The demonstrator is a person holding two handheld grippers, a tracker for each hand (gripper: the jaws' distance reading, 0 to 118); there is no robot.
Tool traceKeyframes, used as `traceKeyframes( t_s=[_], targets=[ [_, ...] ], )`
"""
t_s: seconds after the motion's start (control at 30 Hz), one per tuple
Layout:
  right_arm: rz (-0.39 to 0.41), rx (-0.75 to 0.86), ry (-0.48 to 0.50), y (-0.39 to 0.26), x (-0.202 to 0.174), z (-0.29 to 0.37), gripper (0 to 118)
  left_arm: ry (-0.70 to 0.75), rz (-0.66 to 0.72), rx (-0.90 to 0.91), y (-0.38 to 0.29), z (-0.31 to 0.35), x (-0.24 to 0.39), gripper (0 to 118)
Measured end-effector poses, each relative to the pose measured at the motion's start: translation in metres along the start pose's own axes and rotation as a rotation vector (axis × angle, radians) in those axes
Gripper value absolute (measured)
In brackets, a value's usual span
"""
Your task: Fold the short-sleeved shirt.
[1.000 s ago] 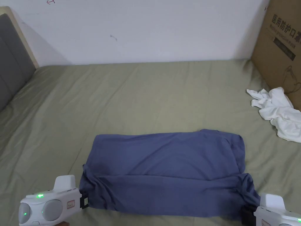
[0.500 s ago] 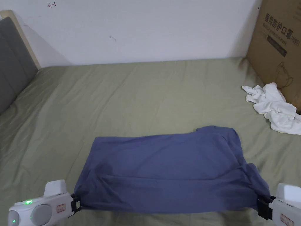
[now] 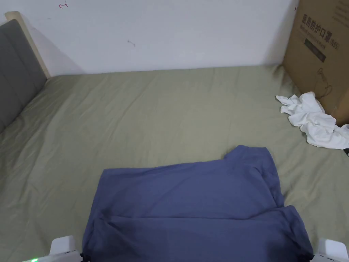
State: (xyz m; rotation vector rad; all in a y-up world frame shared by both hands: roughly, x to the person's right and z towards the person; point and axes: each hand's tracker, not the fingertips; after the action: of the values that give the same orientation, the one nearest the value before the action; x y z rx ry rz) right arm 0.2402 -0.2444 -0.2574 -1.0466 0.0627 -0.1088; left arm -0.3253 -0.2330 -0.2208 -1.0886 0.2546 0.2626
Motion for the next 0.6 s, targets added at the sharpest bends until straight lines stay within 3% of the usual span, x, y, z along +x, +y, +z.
traceKeyframes(
  t_s=[0.1, 0.17, 0.2, 0.23, 0.27, 0.3, 0.6],
  targets=[
    [0.006, 0.009, -0.009, 0.004, -0.006, 0.008, 5, 0.008, -0.006, 0.009, 0.0, 0.006, 0.005, 2],
    [0.039, 0.045, -0.034, 0.01, -0.015, 0.026, 13, -0.002, 0.005, 0.012, 0.004, 0.016, 0.006, 15],
    [0.064, 0.083, -0.041, 0.015, -0.018, 0.037, 26, -0.018, 0.012, 0.021, 0.006, 0.025, 0.008, 24],
    [0.078, 0.116, -0.037, 0.02, -0.021, 0.046, 47, -0.033, 0.03, 0.051, 0.01, 0.033, 0.009, 38],
    [0.086, 0.166, -0.024, 0.029, -0.021, 0.058, 77, -0.039, 0.036, 0.087, 0.016, 0.045, 0.013, 60],
    [0.089, 0.223, -0.014, 0.039, -0.025, 0.072, 90, -0.038, 0.034, 0.148, 0.023, 0.059, 0.017, 70],
    [0.18, 0.681, -0.002, 0.116, -0.075, 0.17, 93, -0.041, -0.074, 0.69, 0.082, 0.177, 0.075, 81]
  ],
)
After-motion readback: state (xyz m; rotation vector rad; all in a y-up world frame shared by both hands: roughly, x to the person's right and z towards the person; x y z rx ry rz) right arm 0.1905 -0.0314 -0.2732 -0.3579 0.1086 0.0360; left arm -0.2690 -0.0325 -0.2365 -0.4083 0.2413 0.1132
